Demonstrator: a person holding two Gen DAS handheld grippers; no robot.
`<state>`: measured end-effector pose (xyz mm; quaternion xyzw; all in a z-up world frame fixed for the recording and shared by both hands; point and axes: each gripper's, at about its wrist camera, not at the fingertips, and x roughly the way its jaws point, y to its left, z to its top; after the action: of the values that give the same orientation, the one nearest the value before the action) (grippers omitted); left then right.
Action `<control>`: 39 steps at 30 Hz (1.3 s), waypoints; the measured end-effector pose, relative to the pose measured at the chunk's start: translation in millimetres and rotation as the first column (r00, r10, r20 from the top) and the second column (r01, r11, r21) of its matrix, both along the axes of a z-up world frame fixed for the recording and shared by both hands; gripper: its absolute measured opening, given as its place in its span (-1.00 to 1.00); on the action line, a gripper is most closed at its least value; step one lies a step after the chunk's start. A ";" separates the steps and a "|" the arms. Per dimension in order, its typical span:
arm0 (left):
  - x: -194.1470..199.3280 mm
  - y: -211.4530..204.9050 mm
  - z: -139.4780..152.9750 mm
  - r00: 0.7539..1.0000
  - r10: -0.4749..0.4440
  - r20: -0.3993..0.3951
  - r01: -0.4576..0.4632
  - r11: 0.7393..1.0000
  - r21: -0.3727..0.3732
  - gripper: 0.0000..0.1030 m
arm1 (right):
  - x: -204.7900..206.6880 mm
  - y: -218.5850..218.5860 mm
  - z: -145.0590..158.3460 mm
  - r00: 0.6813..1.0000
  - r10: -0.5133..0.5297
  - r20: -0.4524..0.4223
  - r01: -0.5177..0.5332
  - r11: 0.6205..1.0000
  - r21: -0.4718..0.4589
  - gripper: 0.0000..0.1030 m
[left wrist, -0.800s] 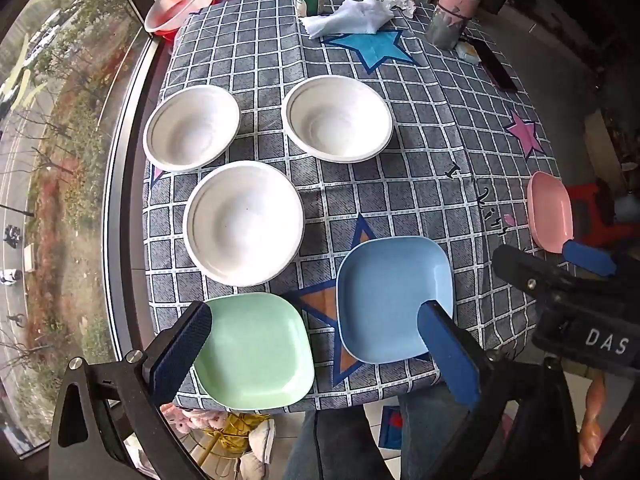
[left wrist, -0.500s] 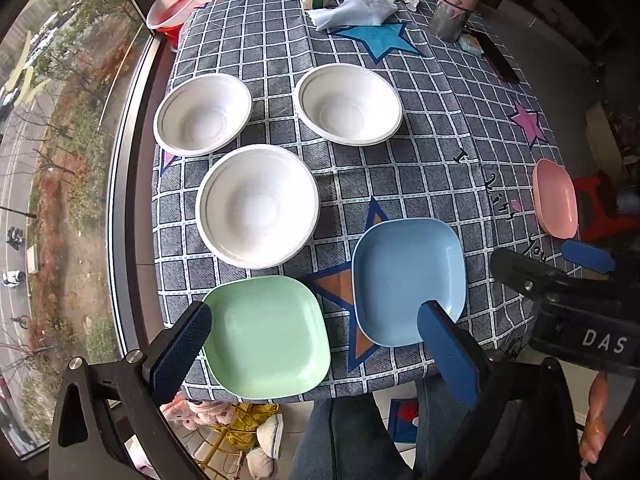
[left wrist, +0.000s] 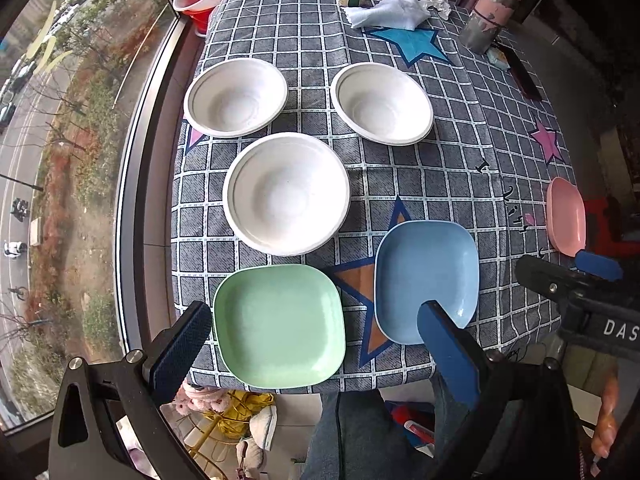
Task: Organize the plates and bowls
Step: 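Move the right tool toward the blue square plate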
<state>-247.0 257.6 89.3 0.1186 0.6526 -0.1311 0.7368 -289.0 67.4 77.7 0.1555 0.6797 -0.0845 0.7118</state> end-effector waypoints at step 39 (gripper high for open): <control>5.8 -19.7 -15.7 0.990 0.126 -0.060 -0.122 0.991 0.059 1.00 | 16.4 -40.8 -25.7 0.991 0.076 -0.113 -0.068 0.995 0.072 1.00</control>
<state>-241.2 237.9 73.6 0.0938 0.6852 -0.0707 0.7188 -272.6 26.6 52.0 0.1496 0.7274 -0.0445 0.6682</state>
